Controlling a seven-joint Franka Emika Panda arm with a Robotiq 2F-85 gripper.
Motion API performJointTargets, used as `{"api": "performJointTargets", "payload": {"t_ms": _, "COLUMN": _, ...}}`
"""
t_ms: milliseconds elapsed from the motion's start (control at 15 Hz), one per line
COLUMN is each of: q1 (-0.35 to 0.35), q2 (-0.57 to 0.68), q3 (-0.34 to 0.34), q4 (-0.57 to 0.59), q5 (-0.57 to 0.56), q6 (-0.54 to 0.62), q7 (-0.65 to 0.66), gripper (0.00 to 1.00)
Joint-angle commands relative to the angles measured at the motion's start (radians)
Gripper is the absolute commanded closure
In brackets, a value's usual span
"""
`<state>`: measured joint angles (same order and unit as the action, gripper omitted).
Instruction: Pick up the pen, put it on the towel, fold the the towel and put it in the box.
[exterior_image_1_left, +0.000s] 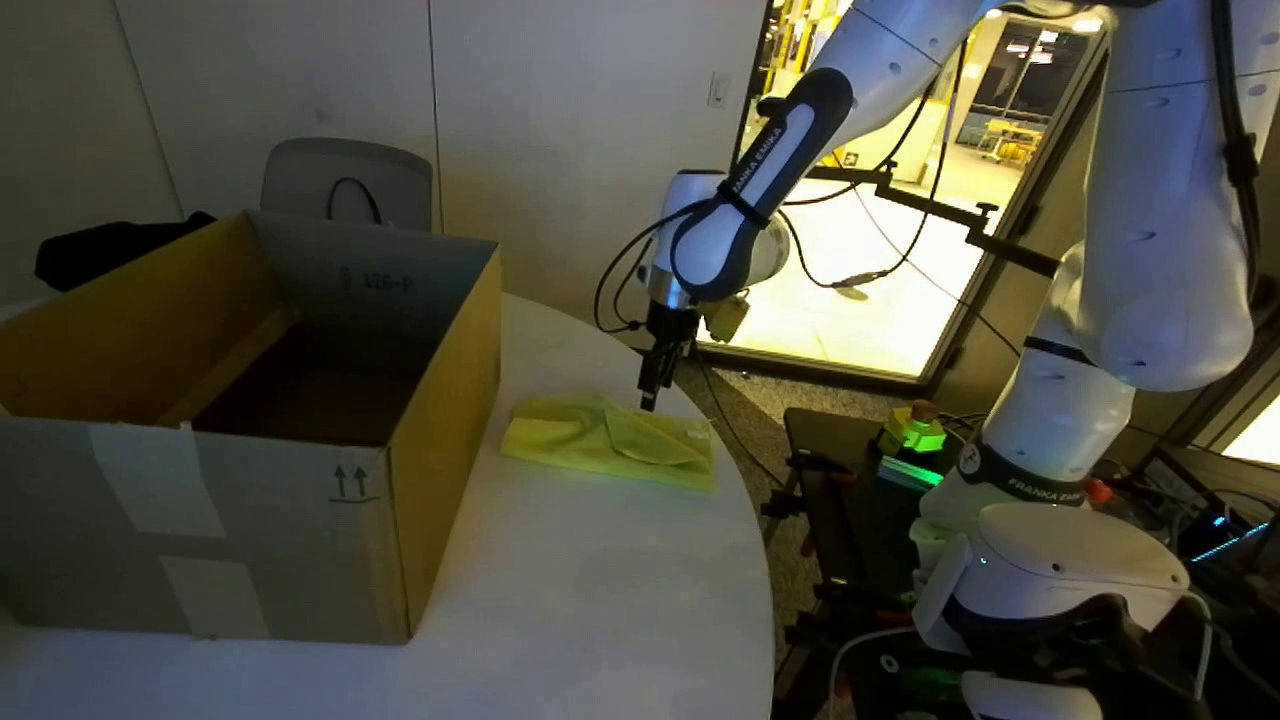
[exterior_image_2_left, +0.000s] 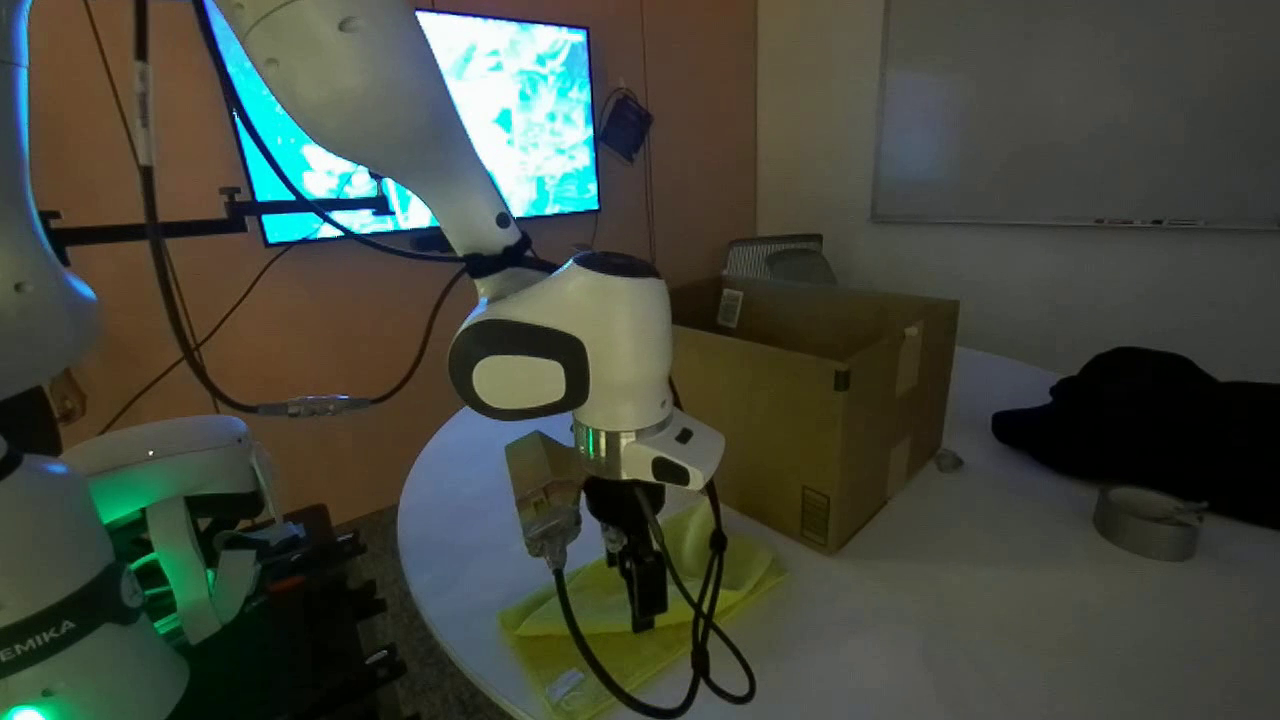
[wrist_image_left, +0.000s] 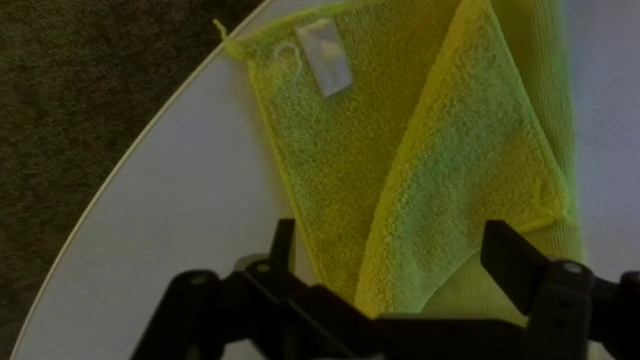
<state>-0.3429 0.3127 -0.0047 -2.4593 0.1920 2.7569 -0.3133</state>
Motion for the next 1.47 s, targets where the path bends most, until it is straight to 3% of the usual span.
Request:
{"api": "performJointTargets", "payload": {"t_ms": 0, "q1": -0.016, "q2": -0.054, "q3": 0.008, "q4": -0.071, "q5": -0.007, "q6": -0.031, "q7": -0.143, "gripper": 0.00}}
{"api": "performJointTargets", "payload": {"t_ms": 667, "q1": 0.004, "q2": 0.043, "q3": -0.005, "q4": -0.123, "q5": -0.150, "q6": 0.028, "q7": -0.278, "gripper": 0.00}}
{"api": "performJointTargets", "payload": {"t_ms": 1067, "q1": 0.007, "q2": 0.116, "q3": 0.012, "q4": -0.119, "q5": -0.166, "q6": 0.150, "q7": -0.227, "gripper": 0.00}}
{"api": "performJointTargets", "payload": {"t_ms": 1400, "q1": 0.093, "q2": 0.172, "q3": -0.055, "q4": -0.103, "q5": -0.237, "q6": 0.225, "q7": -0.083, "gripper": 0.00}}
